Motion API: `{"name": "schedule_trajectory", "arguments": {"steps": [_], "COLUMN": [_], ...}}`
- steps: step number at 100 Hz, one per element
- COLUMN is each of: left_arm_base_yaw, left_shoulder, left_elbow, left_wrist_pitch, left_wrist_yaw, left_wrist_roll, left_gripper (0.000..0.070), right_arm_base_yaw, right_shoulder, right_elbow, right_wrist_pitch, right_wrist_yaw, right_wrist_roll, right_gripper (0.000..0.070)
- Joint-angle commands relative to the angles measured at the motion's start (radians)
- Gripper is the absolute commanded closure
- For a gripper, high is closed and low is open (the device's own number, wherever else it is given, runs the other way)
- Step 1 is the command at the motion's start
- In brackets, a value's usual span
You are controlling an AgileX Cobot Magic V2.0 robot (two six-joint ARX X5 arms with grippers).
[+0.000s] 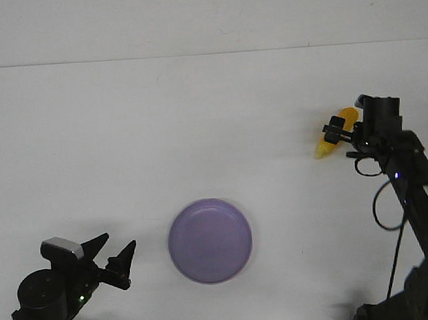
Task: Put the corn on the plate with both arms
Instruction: 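Reach the right gripper to the yellow corn cob and grasp it, then lift the corn with the right gripper and carry it over the plate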
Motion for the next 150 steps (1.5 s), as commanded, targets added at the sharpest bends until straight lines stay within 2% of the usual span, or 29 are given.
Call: {"name": "schedule_trajectory", "arguments": {"steps": [1,9,21,48,68,80,98,106,113,122,142,150], "left_arm_base_yaw": [-0.003,-0.003,-0.003,-0.003,-0.003,-0.004,-0.003,-0.003,-0.003,-0.003,-0.003,-0.003], "left_shoulder": [0.005,0.005,0.005,0.005,0.005,0.005,0.005,0.005,0.005,0.005,0.005,0.005], "left_elbow": [0.003,0.003,0.003,0.003,0.003,0.003,0.002,0.002,0.002,0.002,0.002,0.002], "left_wrist_pitch": [0.006,0.006,0.002,0.002,0.002,0.002,0.002,0.002,0.002,0.002,0.003,0.003], "left_wrist_yaw": [-0.002,-0.002,-0.003,-0.003,-0.003,-0.003,-0.003,-0.003,-0.003,-0.003,-0.003,-0.003], "left_wrist_roll": [0.009,0.009,0.005,0.005,0.005,0.005,0.005,0.005,0.005,0.005,0.006,0.006], "left_gripper": [0.0238,0.0238,0.0238,0.0239,0.0239,0.0239,0.0239,0.0239,0.0239,0.0239,0.0239,0.0239], "right_arm_base_yaw": [-0.007,-0.008,-0.008,-0.002,-0.006,-0.006,-0.005,-0.006,-0.007,-0.009,-0.002,0.006], "right_shoulder": [0.124,0.221,0.307,0.377,0.405,0.415,0.416,0.416,0.414,0.396,0.264,0.174], "right_elbow": [0.095,0.172,0.23,0.234,0.234,0.234,0.234,0.234,0.235,0.235,0.235,0.235], "right_wrist_pitch": [-0.054,-0.091,-0.068,0.06,0.075,0.069,0.061,0.058,0.042,0.018,-0.017,-0.018], "right_wrist_yaw": [0.009,0.003,-0.007,-0.003,0.026,0.027,0.043,0.043,0.042,0.038,0.037,0.003], "right_wrist_roll": [0.058,0.096,0.127,0.208,0.207,0.207,0.207,0.207,0.205,0.171,-0.004,-0.063], "right_gripper": [0.0133,0.0133,0.0133,0.0139,0.0185,0.0279,0.0524,0.0571,0.0574,0.0574,0.0574,0.0574]}}
